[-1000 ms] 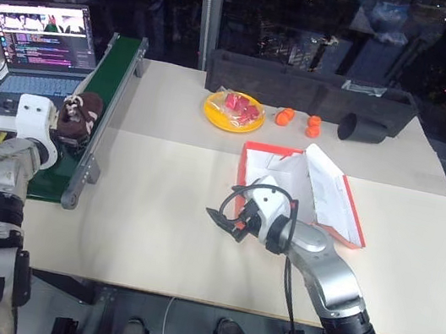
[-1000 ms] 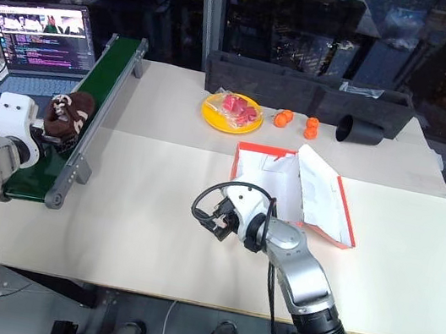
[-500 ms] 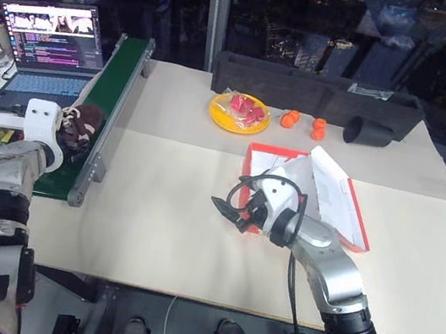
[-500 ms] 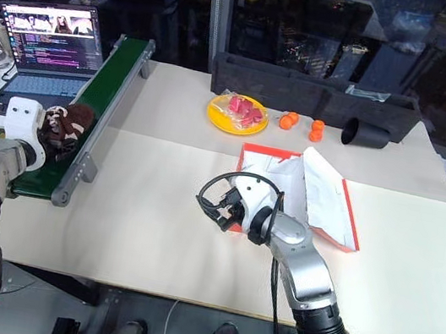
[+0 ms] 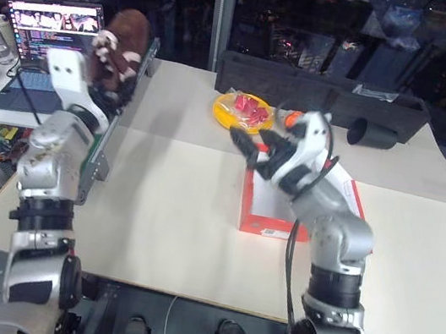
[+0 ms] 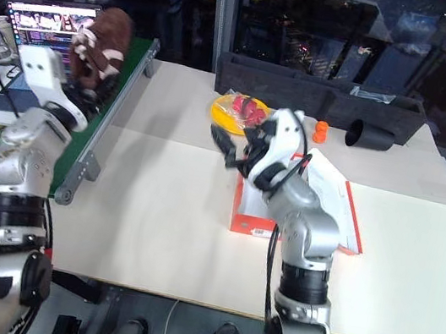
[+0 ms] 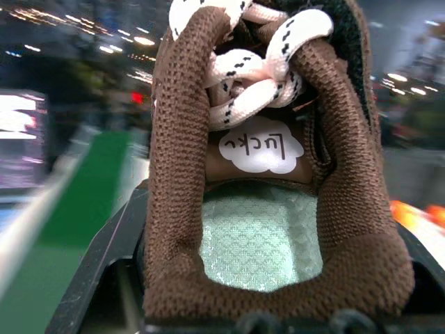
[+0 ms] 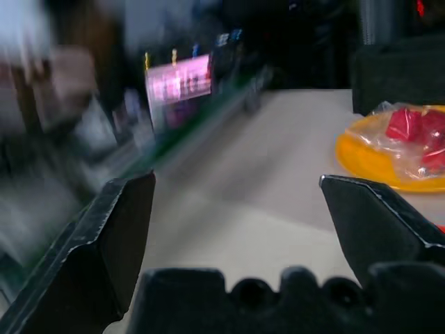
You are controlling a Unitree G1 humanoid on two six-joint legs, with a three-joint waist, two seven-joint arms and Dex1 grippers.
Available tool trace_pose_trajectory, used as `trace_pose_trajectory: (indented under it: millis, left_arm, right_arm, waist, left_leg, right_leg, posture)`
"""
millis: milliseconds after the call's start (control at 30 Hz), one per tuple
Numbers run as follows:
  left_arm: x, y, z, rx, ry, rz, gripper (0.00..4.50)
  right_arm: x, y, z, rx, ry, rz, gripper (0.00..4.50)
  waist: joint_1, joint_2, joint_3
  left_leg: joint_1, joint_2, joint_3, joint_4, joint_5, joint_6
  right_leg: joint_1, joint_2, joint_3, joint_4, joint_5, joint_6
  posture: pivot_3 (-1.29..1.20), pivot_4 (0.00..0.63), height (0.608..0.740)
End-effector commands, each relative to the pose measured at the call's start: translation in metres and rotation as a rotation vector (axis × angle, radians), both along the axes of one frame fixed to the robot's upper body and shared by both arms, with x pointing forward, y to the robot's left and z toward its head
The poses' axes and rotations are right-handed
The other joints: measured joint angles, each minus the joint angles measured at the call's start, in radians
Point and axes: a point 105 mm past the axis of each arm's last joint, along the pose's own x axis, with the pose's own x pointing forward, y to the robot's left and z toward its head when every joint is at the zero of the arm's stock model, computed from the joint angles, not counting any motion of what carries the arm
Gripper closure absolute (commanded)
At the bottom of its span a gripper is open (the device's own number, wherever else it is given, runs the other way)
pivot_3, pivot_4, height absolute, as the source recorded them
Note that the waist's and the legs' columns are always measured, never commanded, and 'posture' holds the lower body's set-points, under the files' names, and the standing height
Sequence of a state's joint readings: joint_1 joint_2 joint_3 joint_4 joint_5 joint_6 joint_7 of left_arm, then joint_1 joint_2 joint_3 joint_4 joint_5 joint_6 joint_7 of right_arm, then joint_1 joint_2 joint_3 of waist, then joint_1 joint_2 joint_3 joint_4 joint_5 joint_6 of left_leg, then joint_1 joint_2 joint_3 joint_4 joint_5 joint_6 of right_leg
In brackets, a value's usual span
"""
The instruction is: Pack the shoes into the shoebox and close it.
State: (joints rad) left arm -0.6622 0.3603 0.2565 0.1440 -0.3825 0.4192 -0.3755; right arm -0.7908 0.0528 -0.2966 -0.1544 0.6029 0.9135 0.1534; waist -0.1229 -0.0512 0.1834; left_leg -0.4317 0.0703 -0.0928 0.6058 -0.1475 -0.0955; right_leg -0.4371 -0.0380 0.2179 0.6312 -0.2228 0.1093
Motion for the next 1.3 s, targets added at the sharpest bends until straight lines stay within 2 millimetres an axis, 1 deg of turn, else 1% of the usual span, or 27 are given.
trace_pose_trajectory:
  millis: [33, 100, 200, 300, 367, 467, 633, 733, 833, 867, 967, 1033, 1133, 1233, 1300]
  left_arm:
    - [-0.017, -0.055, 0.016, 0.013, -0.065, -0.203, 1.68]
    - [-0.025, -0.078, 0.017, -0.020, -0.068, -0.292, 1.68]
    - [-0.038, -0.106, 0.015, -0.035, -0.060, -0.412, 1.68]
    - [-0.045, -0.121, 0.013, -0.042, -0.044, -0.485, 1.68]
    - [-0.047, -0.126, 0.012, -0.045, -0.034, -0.509, 1.68]
    - [-0.047, -0.130, 0.011, -0.042, -0.025, -0.524, 1.68]
    - [-0.045, -0.131, 0.011, -0.041, -0.023, -0.523, 1.68]
    - [-0.043, -0.130, 0.012, -0.041, -0.026, -0.519, 1.68]
    - [-0.041, -0.130, 0.011, -0.033, -0.025, -0.512, 1.68]
    - [-0.040, -0.130, 0.010, -0.029, -0.022, -0.510, 1.68]
    - [-0.039, -0.131, 0.007, -0.016, -0.013, -0.507, 1.68]
    - [-0.038, -0.133, -0.001, 0.017, 0.013, -0.505, 1.68]
    - [-0.039, -0.136, -0.006, 0.041, 0.027, -0.518, 1.68]
    - [-0.042, -0.140, -0.011, 0.059, 0.034, -0.537, 1.68]
    - [-0.042, -0.140, -0.011, 0.057, 0.033, -0.539, 1.68]
  right_arm:
    - [-0.006, 0.007, 0.020, 0.115, 0.065, 0.059, 0.00]
    - [-0.006, 0.013, 0.019, 0.119, 0.106, 0.078, 0.00]
    - [-0.003, 0.014, 0.008, 0.131, 0.187, 0.072, 0.00]
    - [0.001, 0.009, -0.002, 0.146, 0.241, 0.042, 0.00]
    - [0.001, 0.008, 0.003, 0.197, 0.244, 0.042, 0.00]
    - [0.000, 0.008, 0.014, 0.247, 0.232, 0.047, 0.00]
    - [-0.001, 0.008, 0.015, 0.253, 0.234, 0.042, 0.00]
    - [-0.002, 0.006, 0.012, 0.250, 0.242, 0.015, 0.72]
    - [-0.003, 0.005, 0.010, 0.246, 0.246, 0.008, 1.73]
    - [-0.003, 0.006, 0.010, 0.241, 0.247, 0.009, 2.15]
    - [-0.006, 0.010, 0.013, 0.234, 0.232, 0.031, 3.00]
    - [-0.011, 0.015, 0.022, 0.269, 0.198, 0.076, 3.00]
    - [-0.013, 0.015, 0.027, 0.291, 0.187, 0.089, 3.00]
    - [-0.011, 0.008, 0.029, 0.361, 0.201, 0.067, 3.00]
    - [-0.010, 0.004, 0.029, 0.375, 0.207, 0.049, 3.00]
  waist:
    - [0.001, 0.000, 0.000]
    - [0.000, 0.000, 0.000]
    - [0.000, 0.001, 0.000]
    - [-0.009, 0.004, 0.001]
    - [-0.012, 0.005, 0.001]
    - [-0.013, 0.005, 0.001]
    - [-0.015, 0.006, 0.002]
    - [-0.015, 0.007, 0.002]
    - [-0.016, 0.007, 0.002]
    - [-0.016, 0.007, 0.002]
    - [-0.017, 0.007, 0.002]
    - [-0.018, 0.007, 0.002]
    - [-0.019, 0.007, 0.002]
    - [-0.019, 0.007, 0.002]
    - [-0.020, 0.007, 0.002]
  left_leg:
    - [0.000, 0.000, -0.001, 0.000, 0.000, 0.000]
    - [-0.003, 0.000, -0.003, 0.001, 0.000, 0.000]
    - [-0.005, 0.000, -0.006, 0.000, 0.000, 0.000]
    - [-0.004, 0.000, -0.007, 0.000, 0.000, 0.001]
    - [-0.004, 0.000, -0.007, 0.000, 0.001, 0.002]
    - [-0.004, 0.000, -0.008, 0.001, 0.002, 0.003]
    - [-0.004, 0.000, -0.008, 0.000, 0.002, 0.003]
    - [-0.004, -0.001, -0.008, 0.000, 0.002, 0.003]
    - [-0.004, -0.001, -0.008, 0.000, 0.002, 0.003]
    - [-0.004, -0.001, -0.008, 0.000, 0.002, 0.003]
    - [-0.005, -0.001, -0.009, 0.000, 0.002, 0.003]
    - [-0.005, -0.001, -0.009, 0.000, 0.002, 0.003]
    - [-0.005, -0.001, -0.009, 0.000, 0.002, 0.003]
    - [-0.005, -0.001, -0.009, 0.000, 0.002, 0.003]
    - [-0.005, -0.001, -0.009, 0.000, 0.002, 0.003]
  right_leg:
    - [0.000, 0.000, 0.000, 0.000, 0.000, 0.000]
    - [-0.001, 0.000, -0.003, -0.001, 0.001, -0.001]
    - [-0.001, 0.000, -0.006, -0.002, 0.002, -0.004]
    - [-0.001, 0.000, -0.006, -0.001, 0.001, -0.004]
    - [-0.001, 0.000, -0.007, -0.001, -0.001, 0.000]
    - [0.000, 0.000, -0.007, -0.001, -0.001, 0.000]
    - [0.000, 0.000, -0.007, -0.001, -0.001, 0.000]
    - [0.000, 0.000, -0.007, -0.001, -0.001, 0.000]
    - [0.000, 0.000, -0.007, -0.002, -0.001, 0.000]
    - [0.000, 0.000, -0.007, -0.002, -0.001, 0.000]
    - [0.000, 0.000, -0.008, -0.002, -0.001, 0.000]
    - [0.000, 0.000, -0.008, -0.002, -0.001, 0.000]
    - [0.000, 0.000, -0.008, -0.002, -0.001, 0.000]
    - [0.000, 0.000, -0.008, -0.002, -0.001, 0.000]
    - [0.000, 0.000, -0.008, -0.002, -0.001, 0.000]
  posture:
    - [0.00, 0.150, 0.740]
    - [0.00, 0.150, 0.740]
    - [0.00, 0.150, 0.740]
    - [0.00, 0.150, 0.740]
    - [0.00, 0.150, 0.740]
    - [0.00, 0.150, 0.740]
    - [0.00, 0.150, 0.740]
    - [0.00, 0.150, 0.740]
    - [0.00, 0.150, 0.740]
    - [0.00, 0.150, 0.740]
    - [0.00, 0.150, 0.740]
    - [0.00, 0.150, 0.740]
    - [0.00, 0.150, 0.740]
    - [0.00, 0.150, 0.740]
    - [0.00, 0.150, 0.740]
